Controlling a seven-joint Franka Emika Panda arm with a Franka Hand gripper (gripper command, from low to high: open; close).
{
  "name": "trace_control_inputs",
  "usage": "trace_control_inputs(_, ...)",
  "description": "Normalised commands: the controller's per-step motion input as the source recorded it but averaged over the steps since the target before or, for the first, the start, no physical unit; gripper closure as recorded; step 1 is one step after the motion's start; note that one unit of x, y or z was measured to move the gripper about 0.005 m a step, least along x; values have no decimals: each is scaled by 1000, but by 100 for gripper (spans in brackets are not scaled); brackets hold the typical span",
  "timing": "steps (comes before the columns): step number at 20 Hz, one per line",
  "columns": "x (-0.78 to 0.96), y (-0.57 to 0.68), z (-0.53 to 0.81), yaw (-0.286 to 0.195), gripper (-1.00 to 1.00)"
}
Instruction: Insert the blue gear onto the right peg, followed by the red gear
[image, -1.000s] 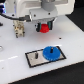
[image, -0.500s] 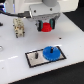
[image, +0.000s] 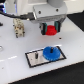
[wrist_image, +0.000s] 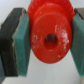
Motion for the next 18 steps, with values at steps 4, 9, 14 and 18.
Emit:
trace_control_inputs(4,707,-6,223,0,100)
trace_control_inputs(9,695,-3,172,0,100)
trace_control_inputs(14,630,-11,88,0,100)
trace_control_inputs(18,583,-28,38,0,100)
